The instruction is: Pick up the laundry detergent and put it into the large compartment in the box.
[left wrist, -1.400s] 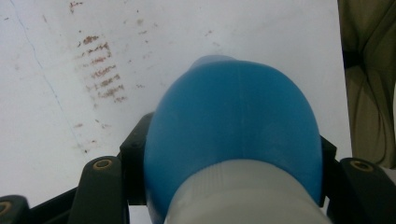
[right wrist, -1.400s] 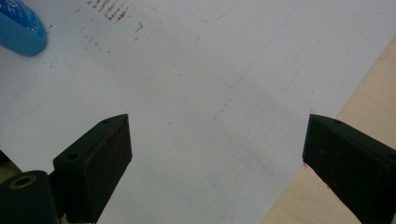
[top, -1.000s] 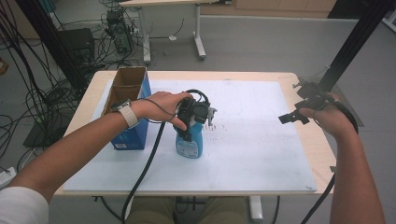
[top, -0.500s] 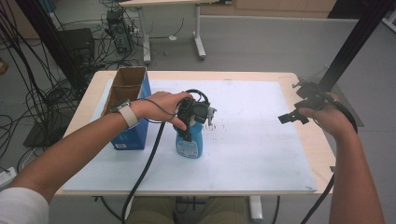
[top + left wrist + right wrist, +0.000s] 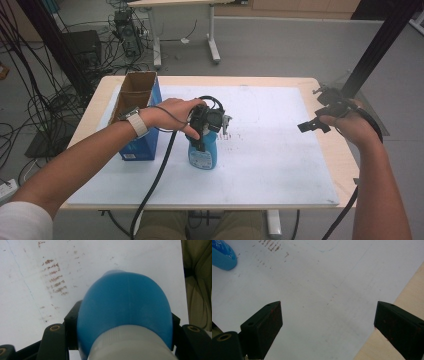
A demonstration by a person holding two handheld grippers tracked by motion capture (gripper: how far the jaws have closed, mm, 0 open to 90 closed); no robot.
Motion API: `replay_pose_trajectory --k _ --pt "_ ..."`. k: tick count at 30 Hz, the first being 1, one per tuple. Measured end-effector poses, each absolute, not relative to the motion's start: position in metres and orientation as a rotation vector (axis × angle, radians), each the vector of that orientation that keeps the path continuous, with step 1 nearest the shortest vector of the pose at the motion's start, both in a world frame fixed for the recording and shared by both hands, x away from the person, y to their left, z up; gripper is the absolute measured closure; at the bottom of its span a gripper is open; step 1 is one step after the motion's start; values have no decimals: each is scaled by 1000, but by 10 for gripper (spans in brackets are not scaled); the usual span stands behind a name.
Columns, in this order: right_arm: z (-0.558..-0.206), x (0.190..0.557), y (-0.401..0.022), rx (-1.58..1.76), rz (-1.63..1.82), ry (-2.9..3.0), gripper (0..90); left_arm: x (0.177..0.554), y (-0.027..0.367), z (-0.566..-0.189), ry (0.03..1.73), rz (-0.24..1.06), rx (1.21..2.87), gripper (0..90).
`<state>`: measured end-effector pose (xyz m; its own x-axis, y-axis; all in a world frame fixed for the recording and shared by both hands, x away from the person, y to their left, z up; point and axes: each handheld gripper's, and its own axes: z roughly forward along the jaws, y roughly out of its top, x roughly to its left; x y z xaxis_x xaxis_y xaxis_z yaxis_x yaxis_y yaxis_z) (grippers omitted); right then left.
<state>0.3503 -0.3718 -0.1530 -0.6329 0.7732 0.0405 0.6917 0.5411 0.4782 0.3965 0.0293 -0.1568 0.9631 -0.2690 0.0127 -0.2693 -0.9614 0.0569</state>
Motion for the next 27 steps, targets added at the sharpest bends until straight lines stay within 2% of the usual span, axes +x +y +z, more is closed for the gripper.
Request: replay_pose_trajectory --k 27 --pt "-155 350 -373 1248 692 2600 87 396 30 -157 -413 10 3052 383"
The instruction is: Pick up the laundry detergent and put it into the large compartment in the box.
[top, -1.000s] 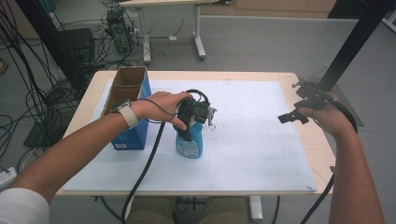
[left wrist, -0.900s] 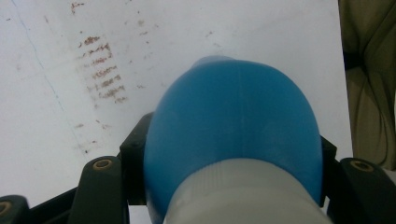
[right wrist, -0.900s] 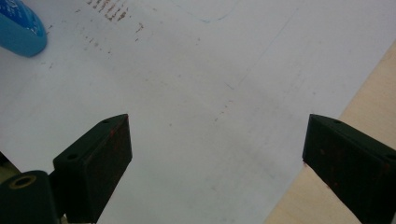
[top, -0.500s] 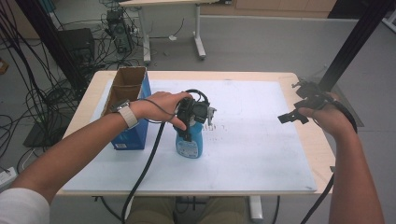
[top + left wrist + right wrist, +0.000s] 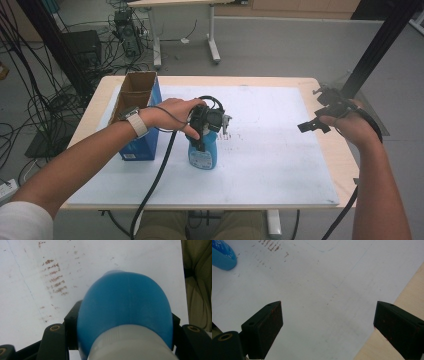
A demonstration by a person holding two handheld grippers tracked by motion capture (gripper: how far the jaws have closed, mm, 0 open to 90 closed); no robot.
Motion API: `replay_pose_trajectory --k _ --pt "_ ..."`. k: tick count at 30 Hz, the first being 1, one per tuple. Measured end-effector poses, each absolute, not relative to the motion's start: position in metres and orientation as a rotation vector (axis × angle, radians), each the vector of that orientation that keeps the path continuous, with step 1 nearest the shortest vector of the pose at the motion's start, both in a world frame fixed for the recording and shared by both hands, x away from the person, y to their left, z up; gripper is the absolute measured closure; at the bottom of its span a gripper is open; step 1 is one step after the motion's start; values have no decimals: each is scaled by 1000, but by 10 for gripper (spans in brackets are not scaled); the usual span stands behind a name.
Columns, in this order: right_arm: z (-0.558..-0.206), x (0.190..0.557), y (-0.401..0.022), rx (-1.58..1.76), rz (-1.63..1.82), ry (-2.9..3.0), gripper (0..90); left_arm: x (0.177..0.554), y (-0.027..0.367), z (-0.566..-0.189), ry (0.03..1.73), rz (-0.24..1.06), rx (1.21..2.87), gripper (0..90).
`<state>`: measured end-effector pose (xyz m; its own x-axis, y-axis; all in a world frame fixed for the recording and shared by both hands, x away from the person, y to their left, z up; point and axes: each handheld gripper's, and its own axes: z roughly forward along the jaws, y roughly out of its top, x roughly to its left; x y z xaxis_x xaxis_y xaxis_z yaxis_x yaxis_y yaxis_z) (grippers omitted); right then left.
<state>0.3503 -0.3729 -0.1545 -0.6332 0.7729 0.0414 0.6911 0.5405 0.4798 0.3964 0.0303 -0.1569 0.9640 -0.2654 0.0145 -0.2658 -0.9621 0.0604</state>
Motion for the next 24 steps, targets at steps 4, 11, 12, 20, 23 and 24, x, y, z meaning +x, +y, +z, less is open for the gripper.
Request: replay_pose_trajectory --k 4,11,12,20,23,24 --pt "-154 350 -372 1246 690 2598 87 397 29 -157 -414 7 3055 383" --pt "-154 351 -372 1242 689 2599 87 397 29 -157 -414 4 3056 383" --pt "-154 351 -372 1242 688 2599 87 397 29 -157 -413 3 3056 383" --pt "-155 351 -373 1243 687 2601 88 398 29 -157 -413 2 3055 383" --pt "-156 351 -373 1246 685 2600 89 398 29 -157 -415 1 3054 384" --pt "-156 350 -373 1248 685 2599 89 398 30 -157 -408 -3 3053 383"
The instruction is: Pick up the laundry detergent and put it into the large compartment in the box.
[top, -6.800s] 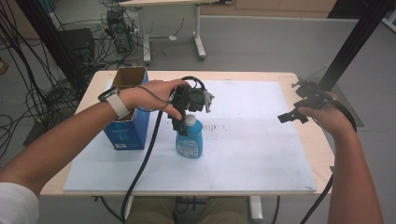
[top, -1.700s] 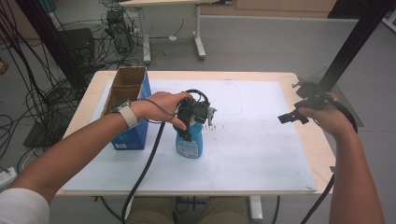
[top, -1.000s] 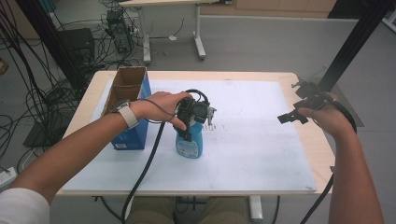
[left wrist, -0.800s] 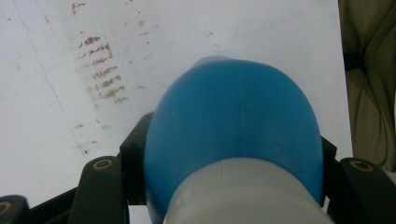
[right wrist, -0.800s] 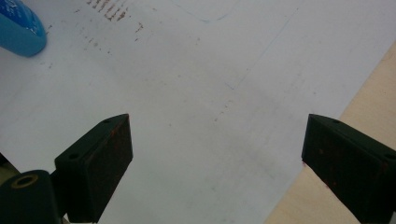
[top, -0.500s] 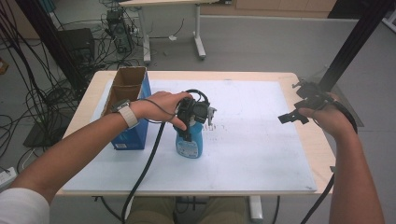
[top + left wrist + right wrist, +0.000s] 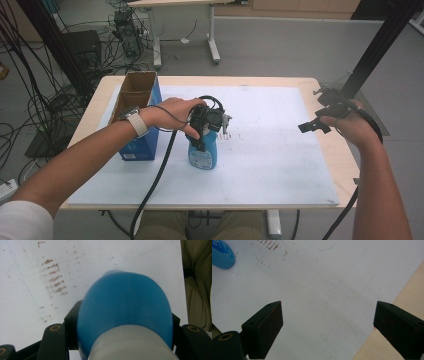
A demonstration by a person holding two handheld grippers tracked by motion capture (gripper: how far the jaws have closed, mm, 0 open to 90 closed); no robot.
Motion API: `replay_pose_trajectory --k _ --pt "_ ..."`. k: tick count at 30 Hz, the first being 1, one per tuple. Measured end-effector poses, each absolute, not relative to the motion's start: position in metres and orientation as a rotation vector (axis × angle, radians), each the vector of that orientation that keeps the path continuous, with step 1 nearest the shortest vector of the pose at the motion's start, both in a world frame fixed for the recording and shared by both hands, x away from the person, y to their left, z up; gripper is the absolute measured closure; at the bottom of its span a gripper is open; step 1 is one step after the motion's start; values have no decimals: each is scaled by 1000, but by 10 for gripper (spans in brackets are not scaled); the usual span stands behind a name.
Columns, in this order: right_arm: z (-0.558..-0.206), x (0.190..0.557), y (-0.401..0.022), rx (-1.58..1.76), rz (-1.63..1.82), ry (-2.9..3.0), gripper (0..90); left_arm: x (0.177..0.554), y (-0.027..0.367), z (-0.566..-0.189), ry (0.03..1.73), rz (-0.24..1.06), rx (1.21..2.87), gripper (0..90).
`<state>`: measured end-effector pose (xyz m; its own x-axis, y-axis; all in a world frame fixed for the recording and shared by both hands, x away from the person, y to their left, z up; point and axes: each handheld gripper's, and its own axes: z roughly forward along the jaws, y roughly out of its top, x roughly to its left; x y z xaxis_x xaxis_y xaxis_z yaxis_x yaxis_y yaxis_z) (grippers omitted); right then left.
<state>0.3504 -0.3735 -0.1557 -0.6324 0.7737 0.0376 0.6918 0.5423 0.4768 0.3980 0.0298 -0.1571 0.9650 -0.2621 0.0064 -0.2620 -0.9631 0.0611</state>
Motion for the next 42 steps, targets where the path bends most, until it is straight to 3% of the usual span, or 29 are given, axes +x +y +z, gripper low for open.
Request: replay_pose_trajectory --k 26,42 --pt "-154 345 -377 1257 683 2585 89 398 30 -156 -380 -1 3055 381" --pt "-152 345 -376 1249 691 2582 89 393 34 -148 -274 27 3069 375"
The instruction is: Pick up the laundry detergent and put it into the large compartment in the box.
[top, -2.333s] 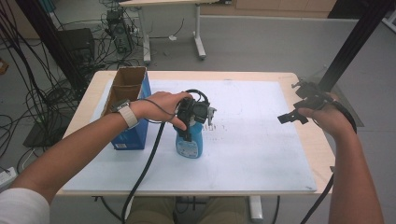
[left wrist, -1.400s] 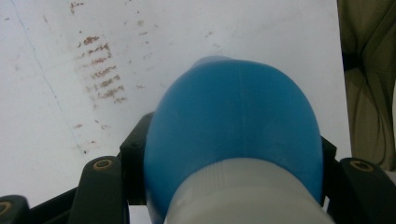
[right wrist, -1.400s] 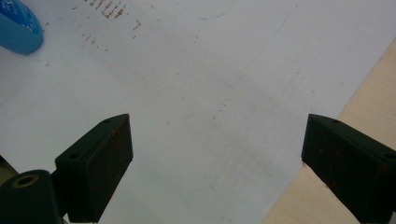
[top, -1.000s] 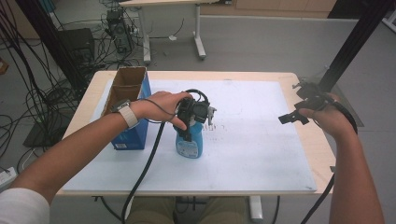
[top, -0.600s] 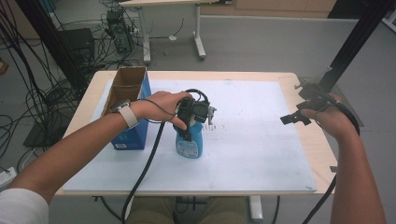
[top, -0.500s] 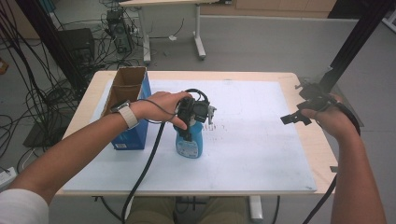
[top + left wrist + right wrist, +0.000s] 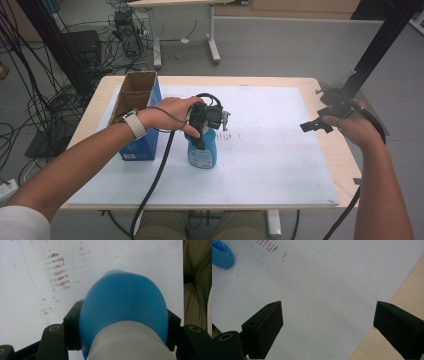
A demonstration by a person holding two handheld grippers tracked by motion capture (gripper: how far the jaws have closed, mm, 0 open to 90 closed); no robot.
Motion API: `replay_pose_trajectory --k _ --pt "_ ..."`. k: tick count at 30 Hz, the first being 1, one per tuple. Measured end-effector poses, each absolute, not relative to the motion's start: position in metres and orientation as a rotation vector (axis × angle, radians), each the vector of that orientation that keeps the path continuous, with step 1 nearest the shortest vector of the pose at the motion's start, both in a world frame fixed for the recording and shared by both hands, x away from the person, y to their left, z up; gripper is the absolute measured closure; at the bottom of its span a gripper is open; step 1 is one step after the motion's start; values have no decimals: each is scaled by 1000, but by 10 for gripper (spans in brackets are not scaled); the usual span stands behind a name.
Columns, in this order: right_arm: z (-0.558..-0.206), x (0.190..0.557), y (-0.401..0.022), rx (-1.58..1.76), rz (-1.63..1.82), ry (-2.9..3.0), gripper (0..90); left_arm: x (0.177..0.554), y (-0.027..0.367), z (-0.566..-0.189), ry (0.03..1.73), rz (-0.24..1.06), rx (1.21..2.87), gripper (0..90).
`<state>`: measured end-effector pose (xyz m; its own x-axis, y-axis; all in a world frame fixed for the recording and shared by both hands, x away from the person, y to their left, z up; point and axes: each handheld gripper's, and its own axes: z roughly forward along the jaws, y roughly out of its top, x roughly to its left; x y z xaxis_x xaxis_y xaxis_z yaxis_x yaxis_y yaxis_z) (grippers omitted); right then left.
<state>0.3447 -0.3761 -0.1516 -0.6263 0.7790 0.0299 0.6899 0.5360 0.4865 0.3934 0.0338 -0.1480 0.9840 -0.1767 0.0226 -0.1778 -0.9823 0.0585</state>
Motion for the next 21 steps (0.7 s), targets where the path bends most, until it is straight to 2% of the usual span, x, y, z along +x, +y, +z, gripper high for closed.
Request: replay_pose_trajectory --k 16,21 --pt "-148 342 -376 1243 693 2574 90 394 37 -122 -117 6 3067 375" --pt "-147 342 -376 1241 697 2574 90 393 37 -109 16 8 3077 375"
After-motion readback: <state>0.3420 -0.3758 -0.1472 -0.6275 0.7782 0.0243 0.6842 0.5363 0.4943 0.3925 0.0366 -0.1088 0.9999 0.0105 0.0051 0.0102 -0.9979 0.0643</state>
